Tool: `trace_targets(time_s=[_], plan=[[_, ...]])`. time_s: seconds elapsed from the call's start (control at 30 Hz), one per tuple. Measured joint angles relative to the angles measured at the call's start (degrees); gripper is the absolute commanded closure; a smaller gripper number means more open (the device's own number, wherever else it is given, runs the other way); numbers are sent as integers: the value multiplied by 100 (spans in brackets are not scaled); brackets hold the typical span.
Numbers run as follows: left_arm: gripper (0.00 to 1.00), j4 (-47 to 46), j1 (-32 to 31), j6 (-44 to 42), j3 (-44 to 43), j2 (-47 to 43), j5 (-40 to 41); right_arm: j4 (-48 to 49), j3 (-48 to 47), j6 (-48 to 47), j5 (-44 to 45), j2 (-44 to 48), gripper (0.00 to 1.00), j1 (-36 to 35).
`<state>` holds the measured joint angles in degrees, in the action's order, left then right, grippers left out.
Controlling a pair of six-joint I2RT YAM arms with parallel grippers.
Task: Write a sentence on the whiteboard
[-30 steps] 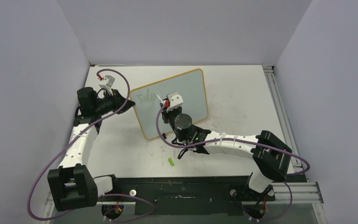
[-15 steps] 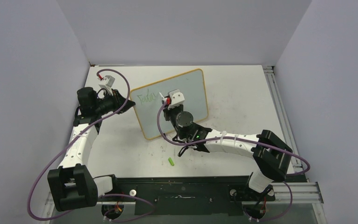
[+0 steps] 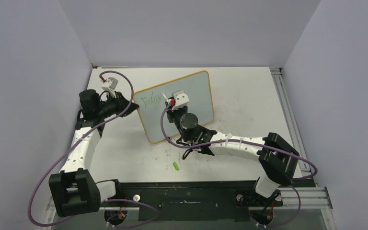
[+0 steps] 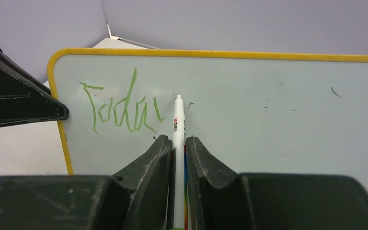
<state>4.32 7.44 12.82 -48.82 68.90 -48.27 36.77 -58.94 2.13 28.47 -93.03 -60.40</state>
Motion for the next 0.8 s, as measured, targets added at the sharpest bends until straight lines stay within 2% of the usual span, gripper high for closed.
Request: trace_targets(time_s=[0.8], plan=[[100, 2, 0, 2, 0, -2, 2, -146, 341, 313, 26, -50, 95, -240]])
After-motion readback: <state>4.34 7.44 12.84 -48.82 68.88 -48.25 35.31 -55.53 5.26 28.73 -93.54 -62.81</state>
